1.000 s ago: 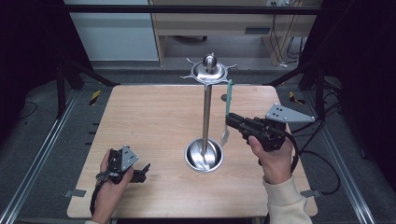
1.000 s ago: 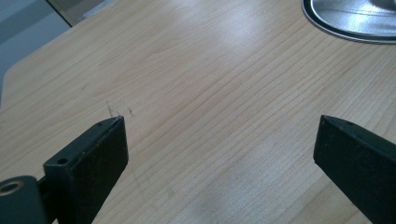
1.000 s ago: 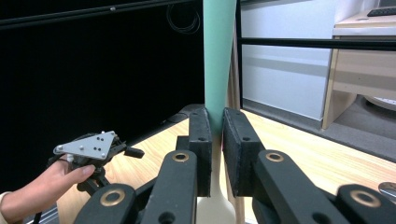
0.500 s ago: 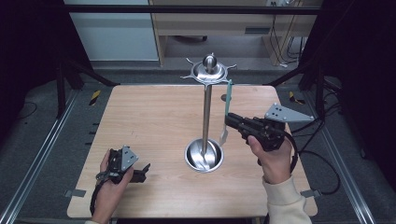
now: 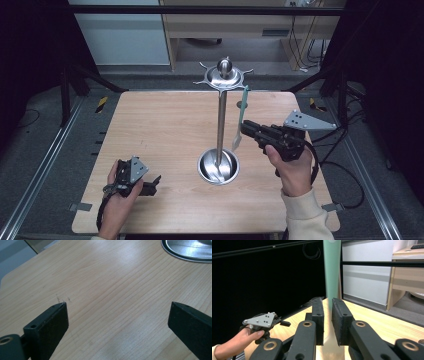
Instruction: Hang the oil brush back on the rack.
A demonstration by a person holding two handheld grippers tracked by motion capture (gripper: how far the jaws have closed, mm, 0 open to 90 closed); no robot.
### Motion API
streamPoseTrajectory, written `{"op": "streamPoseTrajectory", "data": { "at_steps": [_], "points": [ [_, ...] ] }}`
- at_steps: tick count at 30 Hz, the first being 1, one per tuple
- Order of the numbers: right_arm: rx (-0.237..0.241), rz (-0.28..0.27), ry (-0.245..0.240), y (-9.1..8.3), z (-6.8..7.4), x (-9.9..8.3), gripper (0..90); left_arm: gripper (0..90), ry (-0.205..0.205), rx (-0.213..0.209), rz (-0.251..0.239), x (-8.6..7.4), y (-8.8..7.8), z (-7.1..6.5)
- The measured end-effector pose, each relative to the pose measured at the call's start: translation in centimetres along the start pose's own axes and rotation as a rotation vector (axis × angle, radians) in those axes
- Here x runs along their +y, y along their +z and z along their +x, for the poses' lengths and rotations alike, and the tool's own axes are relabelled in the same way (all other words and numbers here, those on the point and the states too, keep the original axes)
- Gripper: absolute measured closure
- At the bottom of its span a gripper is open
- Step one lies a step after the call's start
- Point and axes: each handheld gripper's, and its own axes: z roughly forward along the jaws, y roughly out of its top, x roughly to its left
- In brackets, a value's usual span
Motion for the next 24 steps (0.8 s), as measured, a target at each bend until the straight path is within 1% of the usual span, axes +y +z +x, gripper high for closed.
{"op": "streamPoseTrajectory", "data": {
  "at_steps": [4,7,10,12,13,14,16,17,18,19,20,22,23,24],
  "points": [
    [-0.010,0.003,-0.005,-0.1,0.0,0.1,78.5,2.7,0.000,0.001,0.000,0.0,0.0,0.0],
    [-0.060,0.016,-0.029,-0.4,0.0,0.3,72.8,2.7,0.000,0.001,-0.001,0.0,0.0,0.0],
    [-0.145,0.037,-0.047,-0.8,-0.1,0.6,63.6,2.7,-0.001,0.001,-0.001,0.0,0.0,0.0],
    [-0.191,0.049,-0.063,-1.0,-0.2,0.7,59.0,2.7,0.000,0.001,-0.001,0.0,0.0,0.0],
    [-0.207,0.049,-0.061,-1.2,-0.3,0.8,57.1,2.7,-0.001,0.001,-0.001,0.0,0.0,0.0],
    [-0.207,0.049,-0.061,-1.2,-0.3,0.8,57.1,2.7,-0.001,0.001,-0.001,0.0,0.0,0.0],
    [-0.233,0.047,-0.056,-1.5,-0.6,0.8,53.8,2.7,-0.001,0.000,-0.001,0.0,0.0,0.1],
    [-0.259,0.051,-0.058,-1.6,-0.9,0.8,50.7,2.7,-0.001,-0.001,-0.001,0.0,0.0,0.1],
    [-0.274,0.056,-0.057,-1.7,-1.1,0.8,48.2,2.7,-0.002,-0.001,-0.002,0.0,0.0,0.1],
    [-0.274,0.056,-0.057,-1.7,-1.1,0.8,48.2,2.7,-0.002,-0.001,-0.002,0.0,0.0,0.1],
    [-0.318,0.079,-0.056,-1.7,-1.4,0.7,44.6,2.7,-0.003,-0.001,-0.002,0.0,0.0,0.1],
    [-0.340,0.091,-0.058,-1.7,-1.7,0.5,41.0,2.7,-0.004,0.000,-0.001,0.0,0.0,0.1],
    [-0.340,0.091,-0.058,-1.7,-1.7,0.5,41.0,2.7,-0.004,-0.002,0.000,0.0,-0.1,0.1],
    [-0.357,0.097,-0.053,-1.7,-2.0,0.4,37.5,2.7,-0.005,-0.002,-0.002,0.0,-0.1,0.1]
  ]
}}
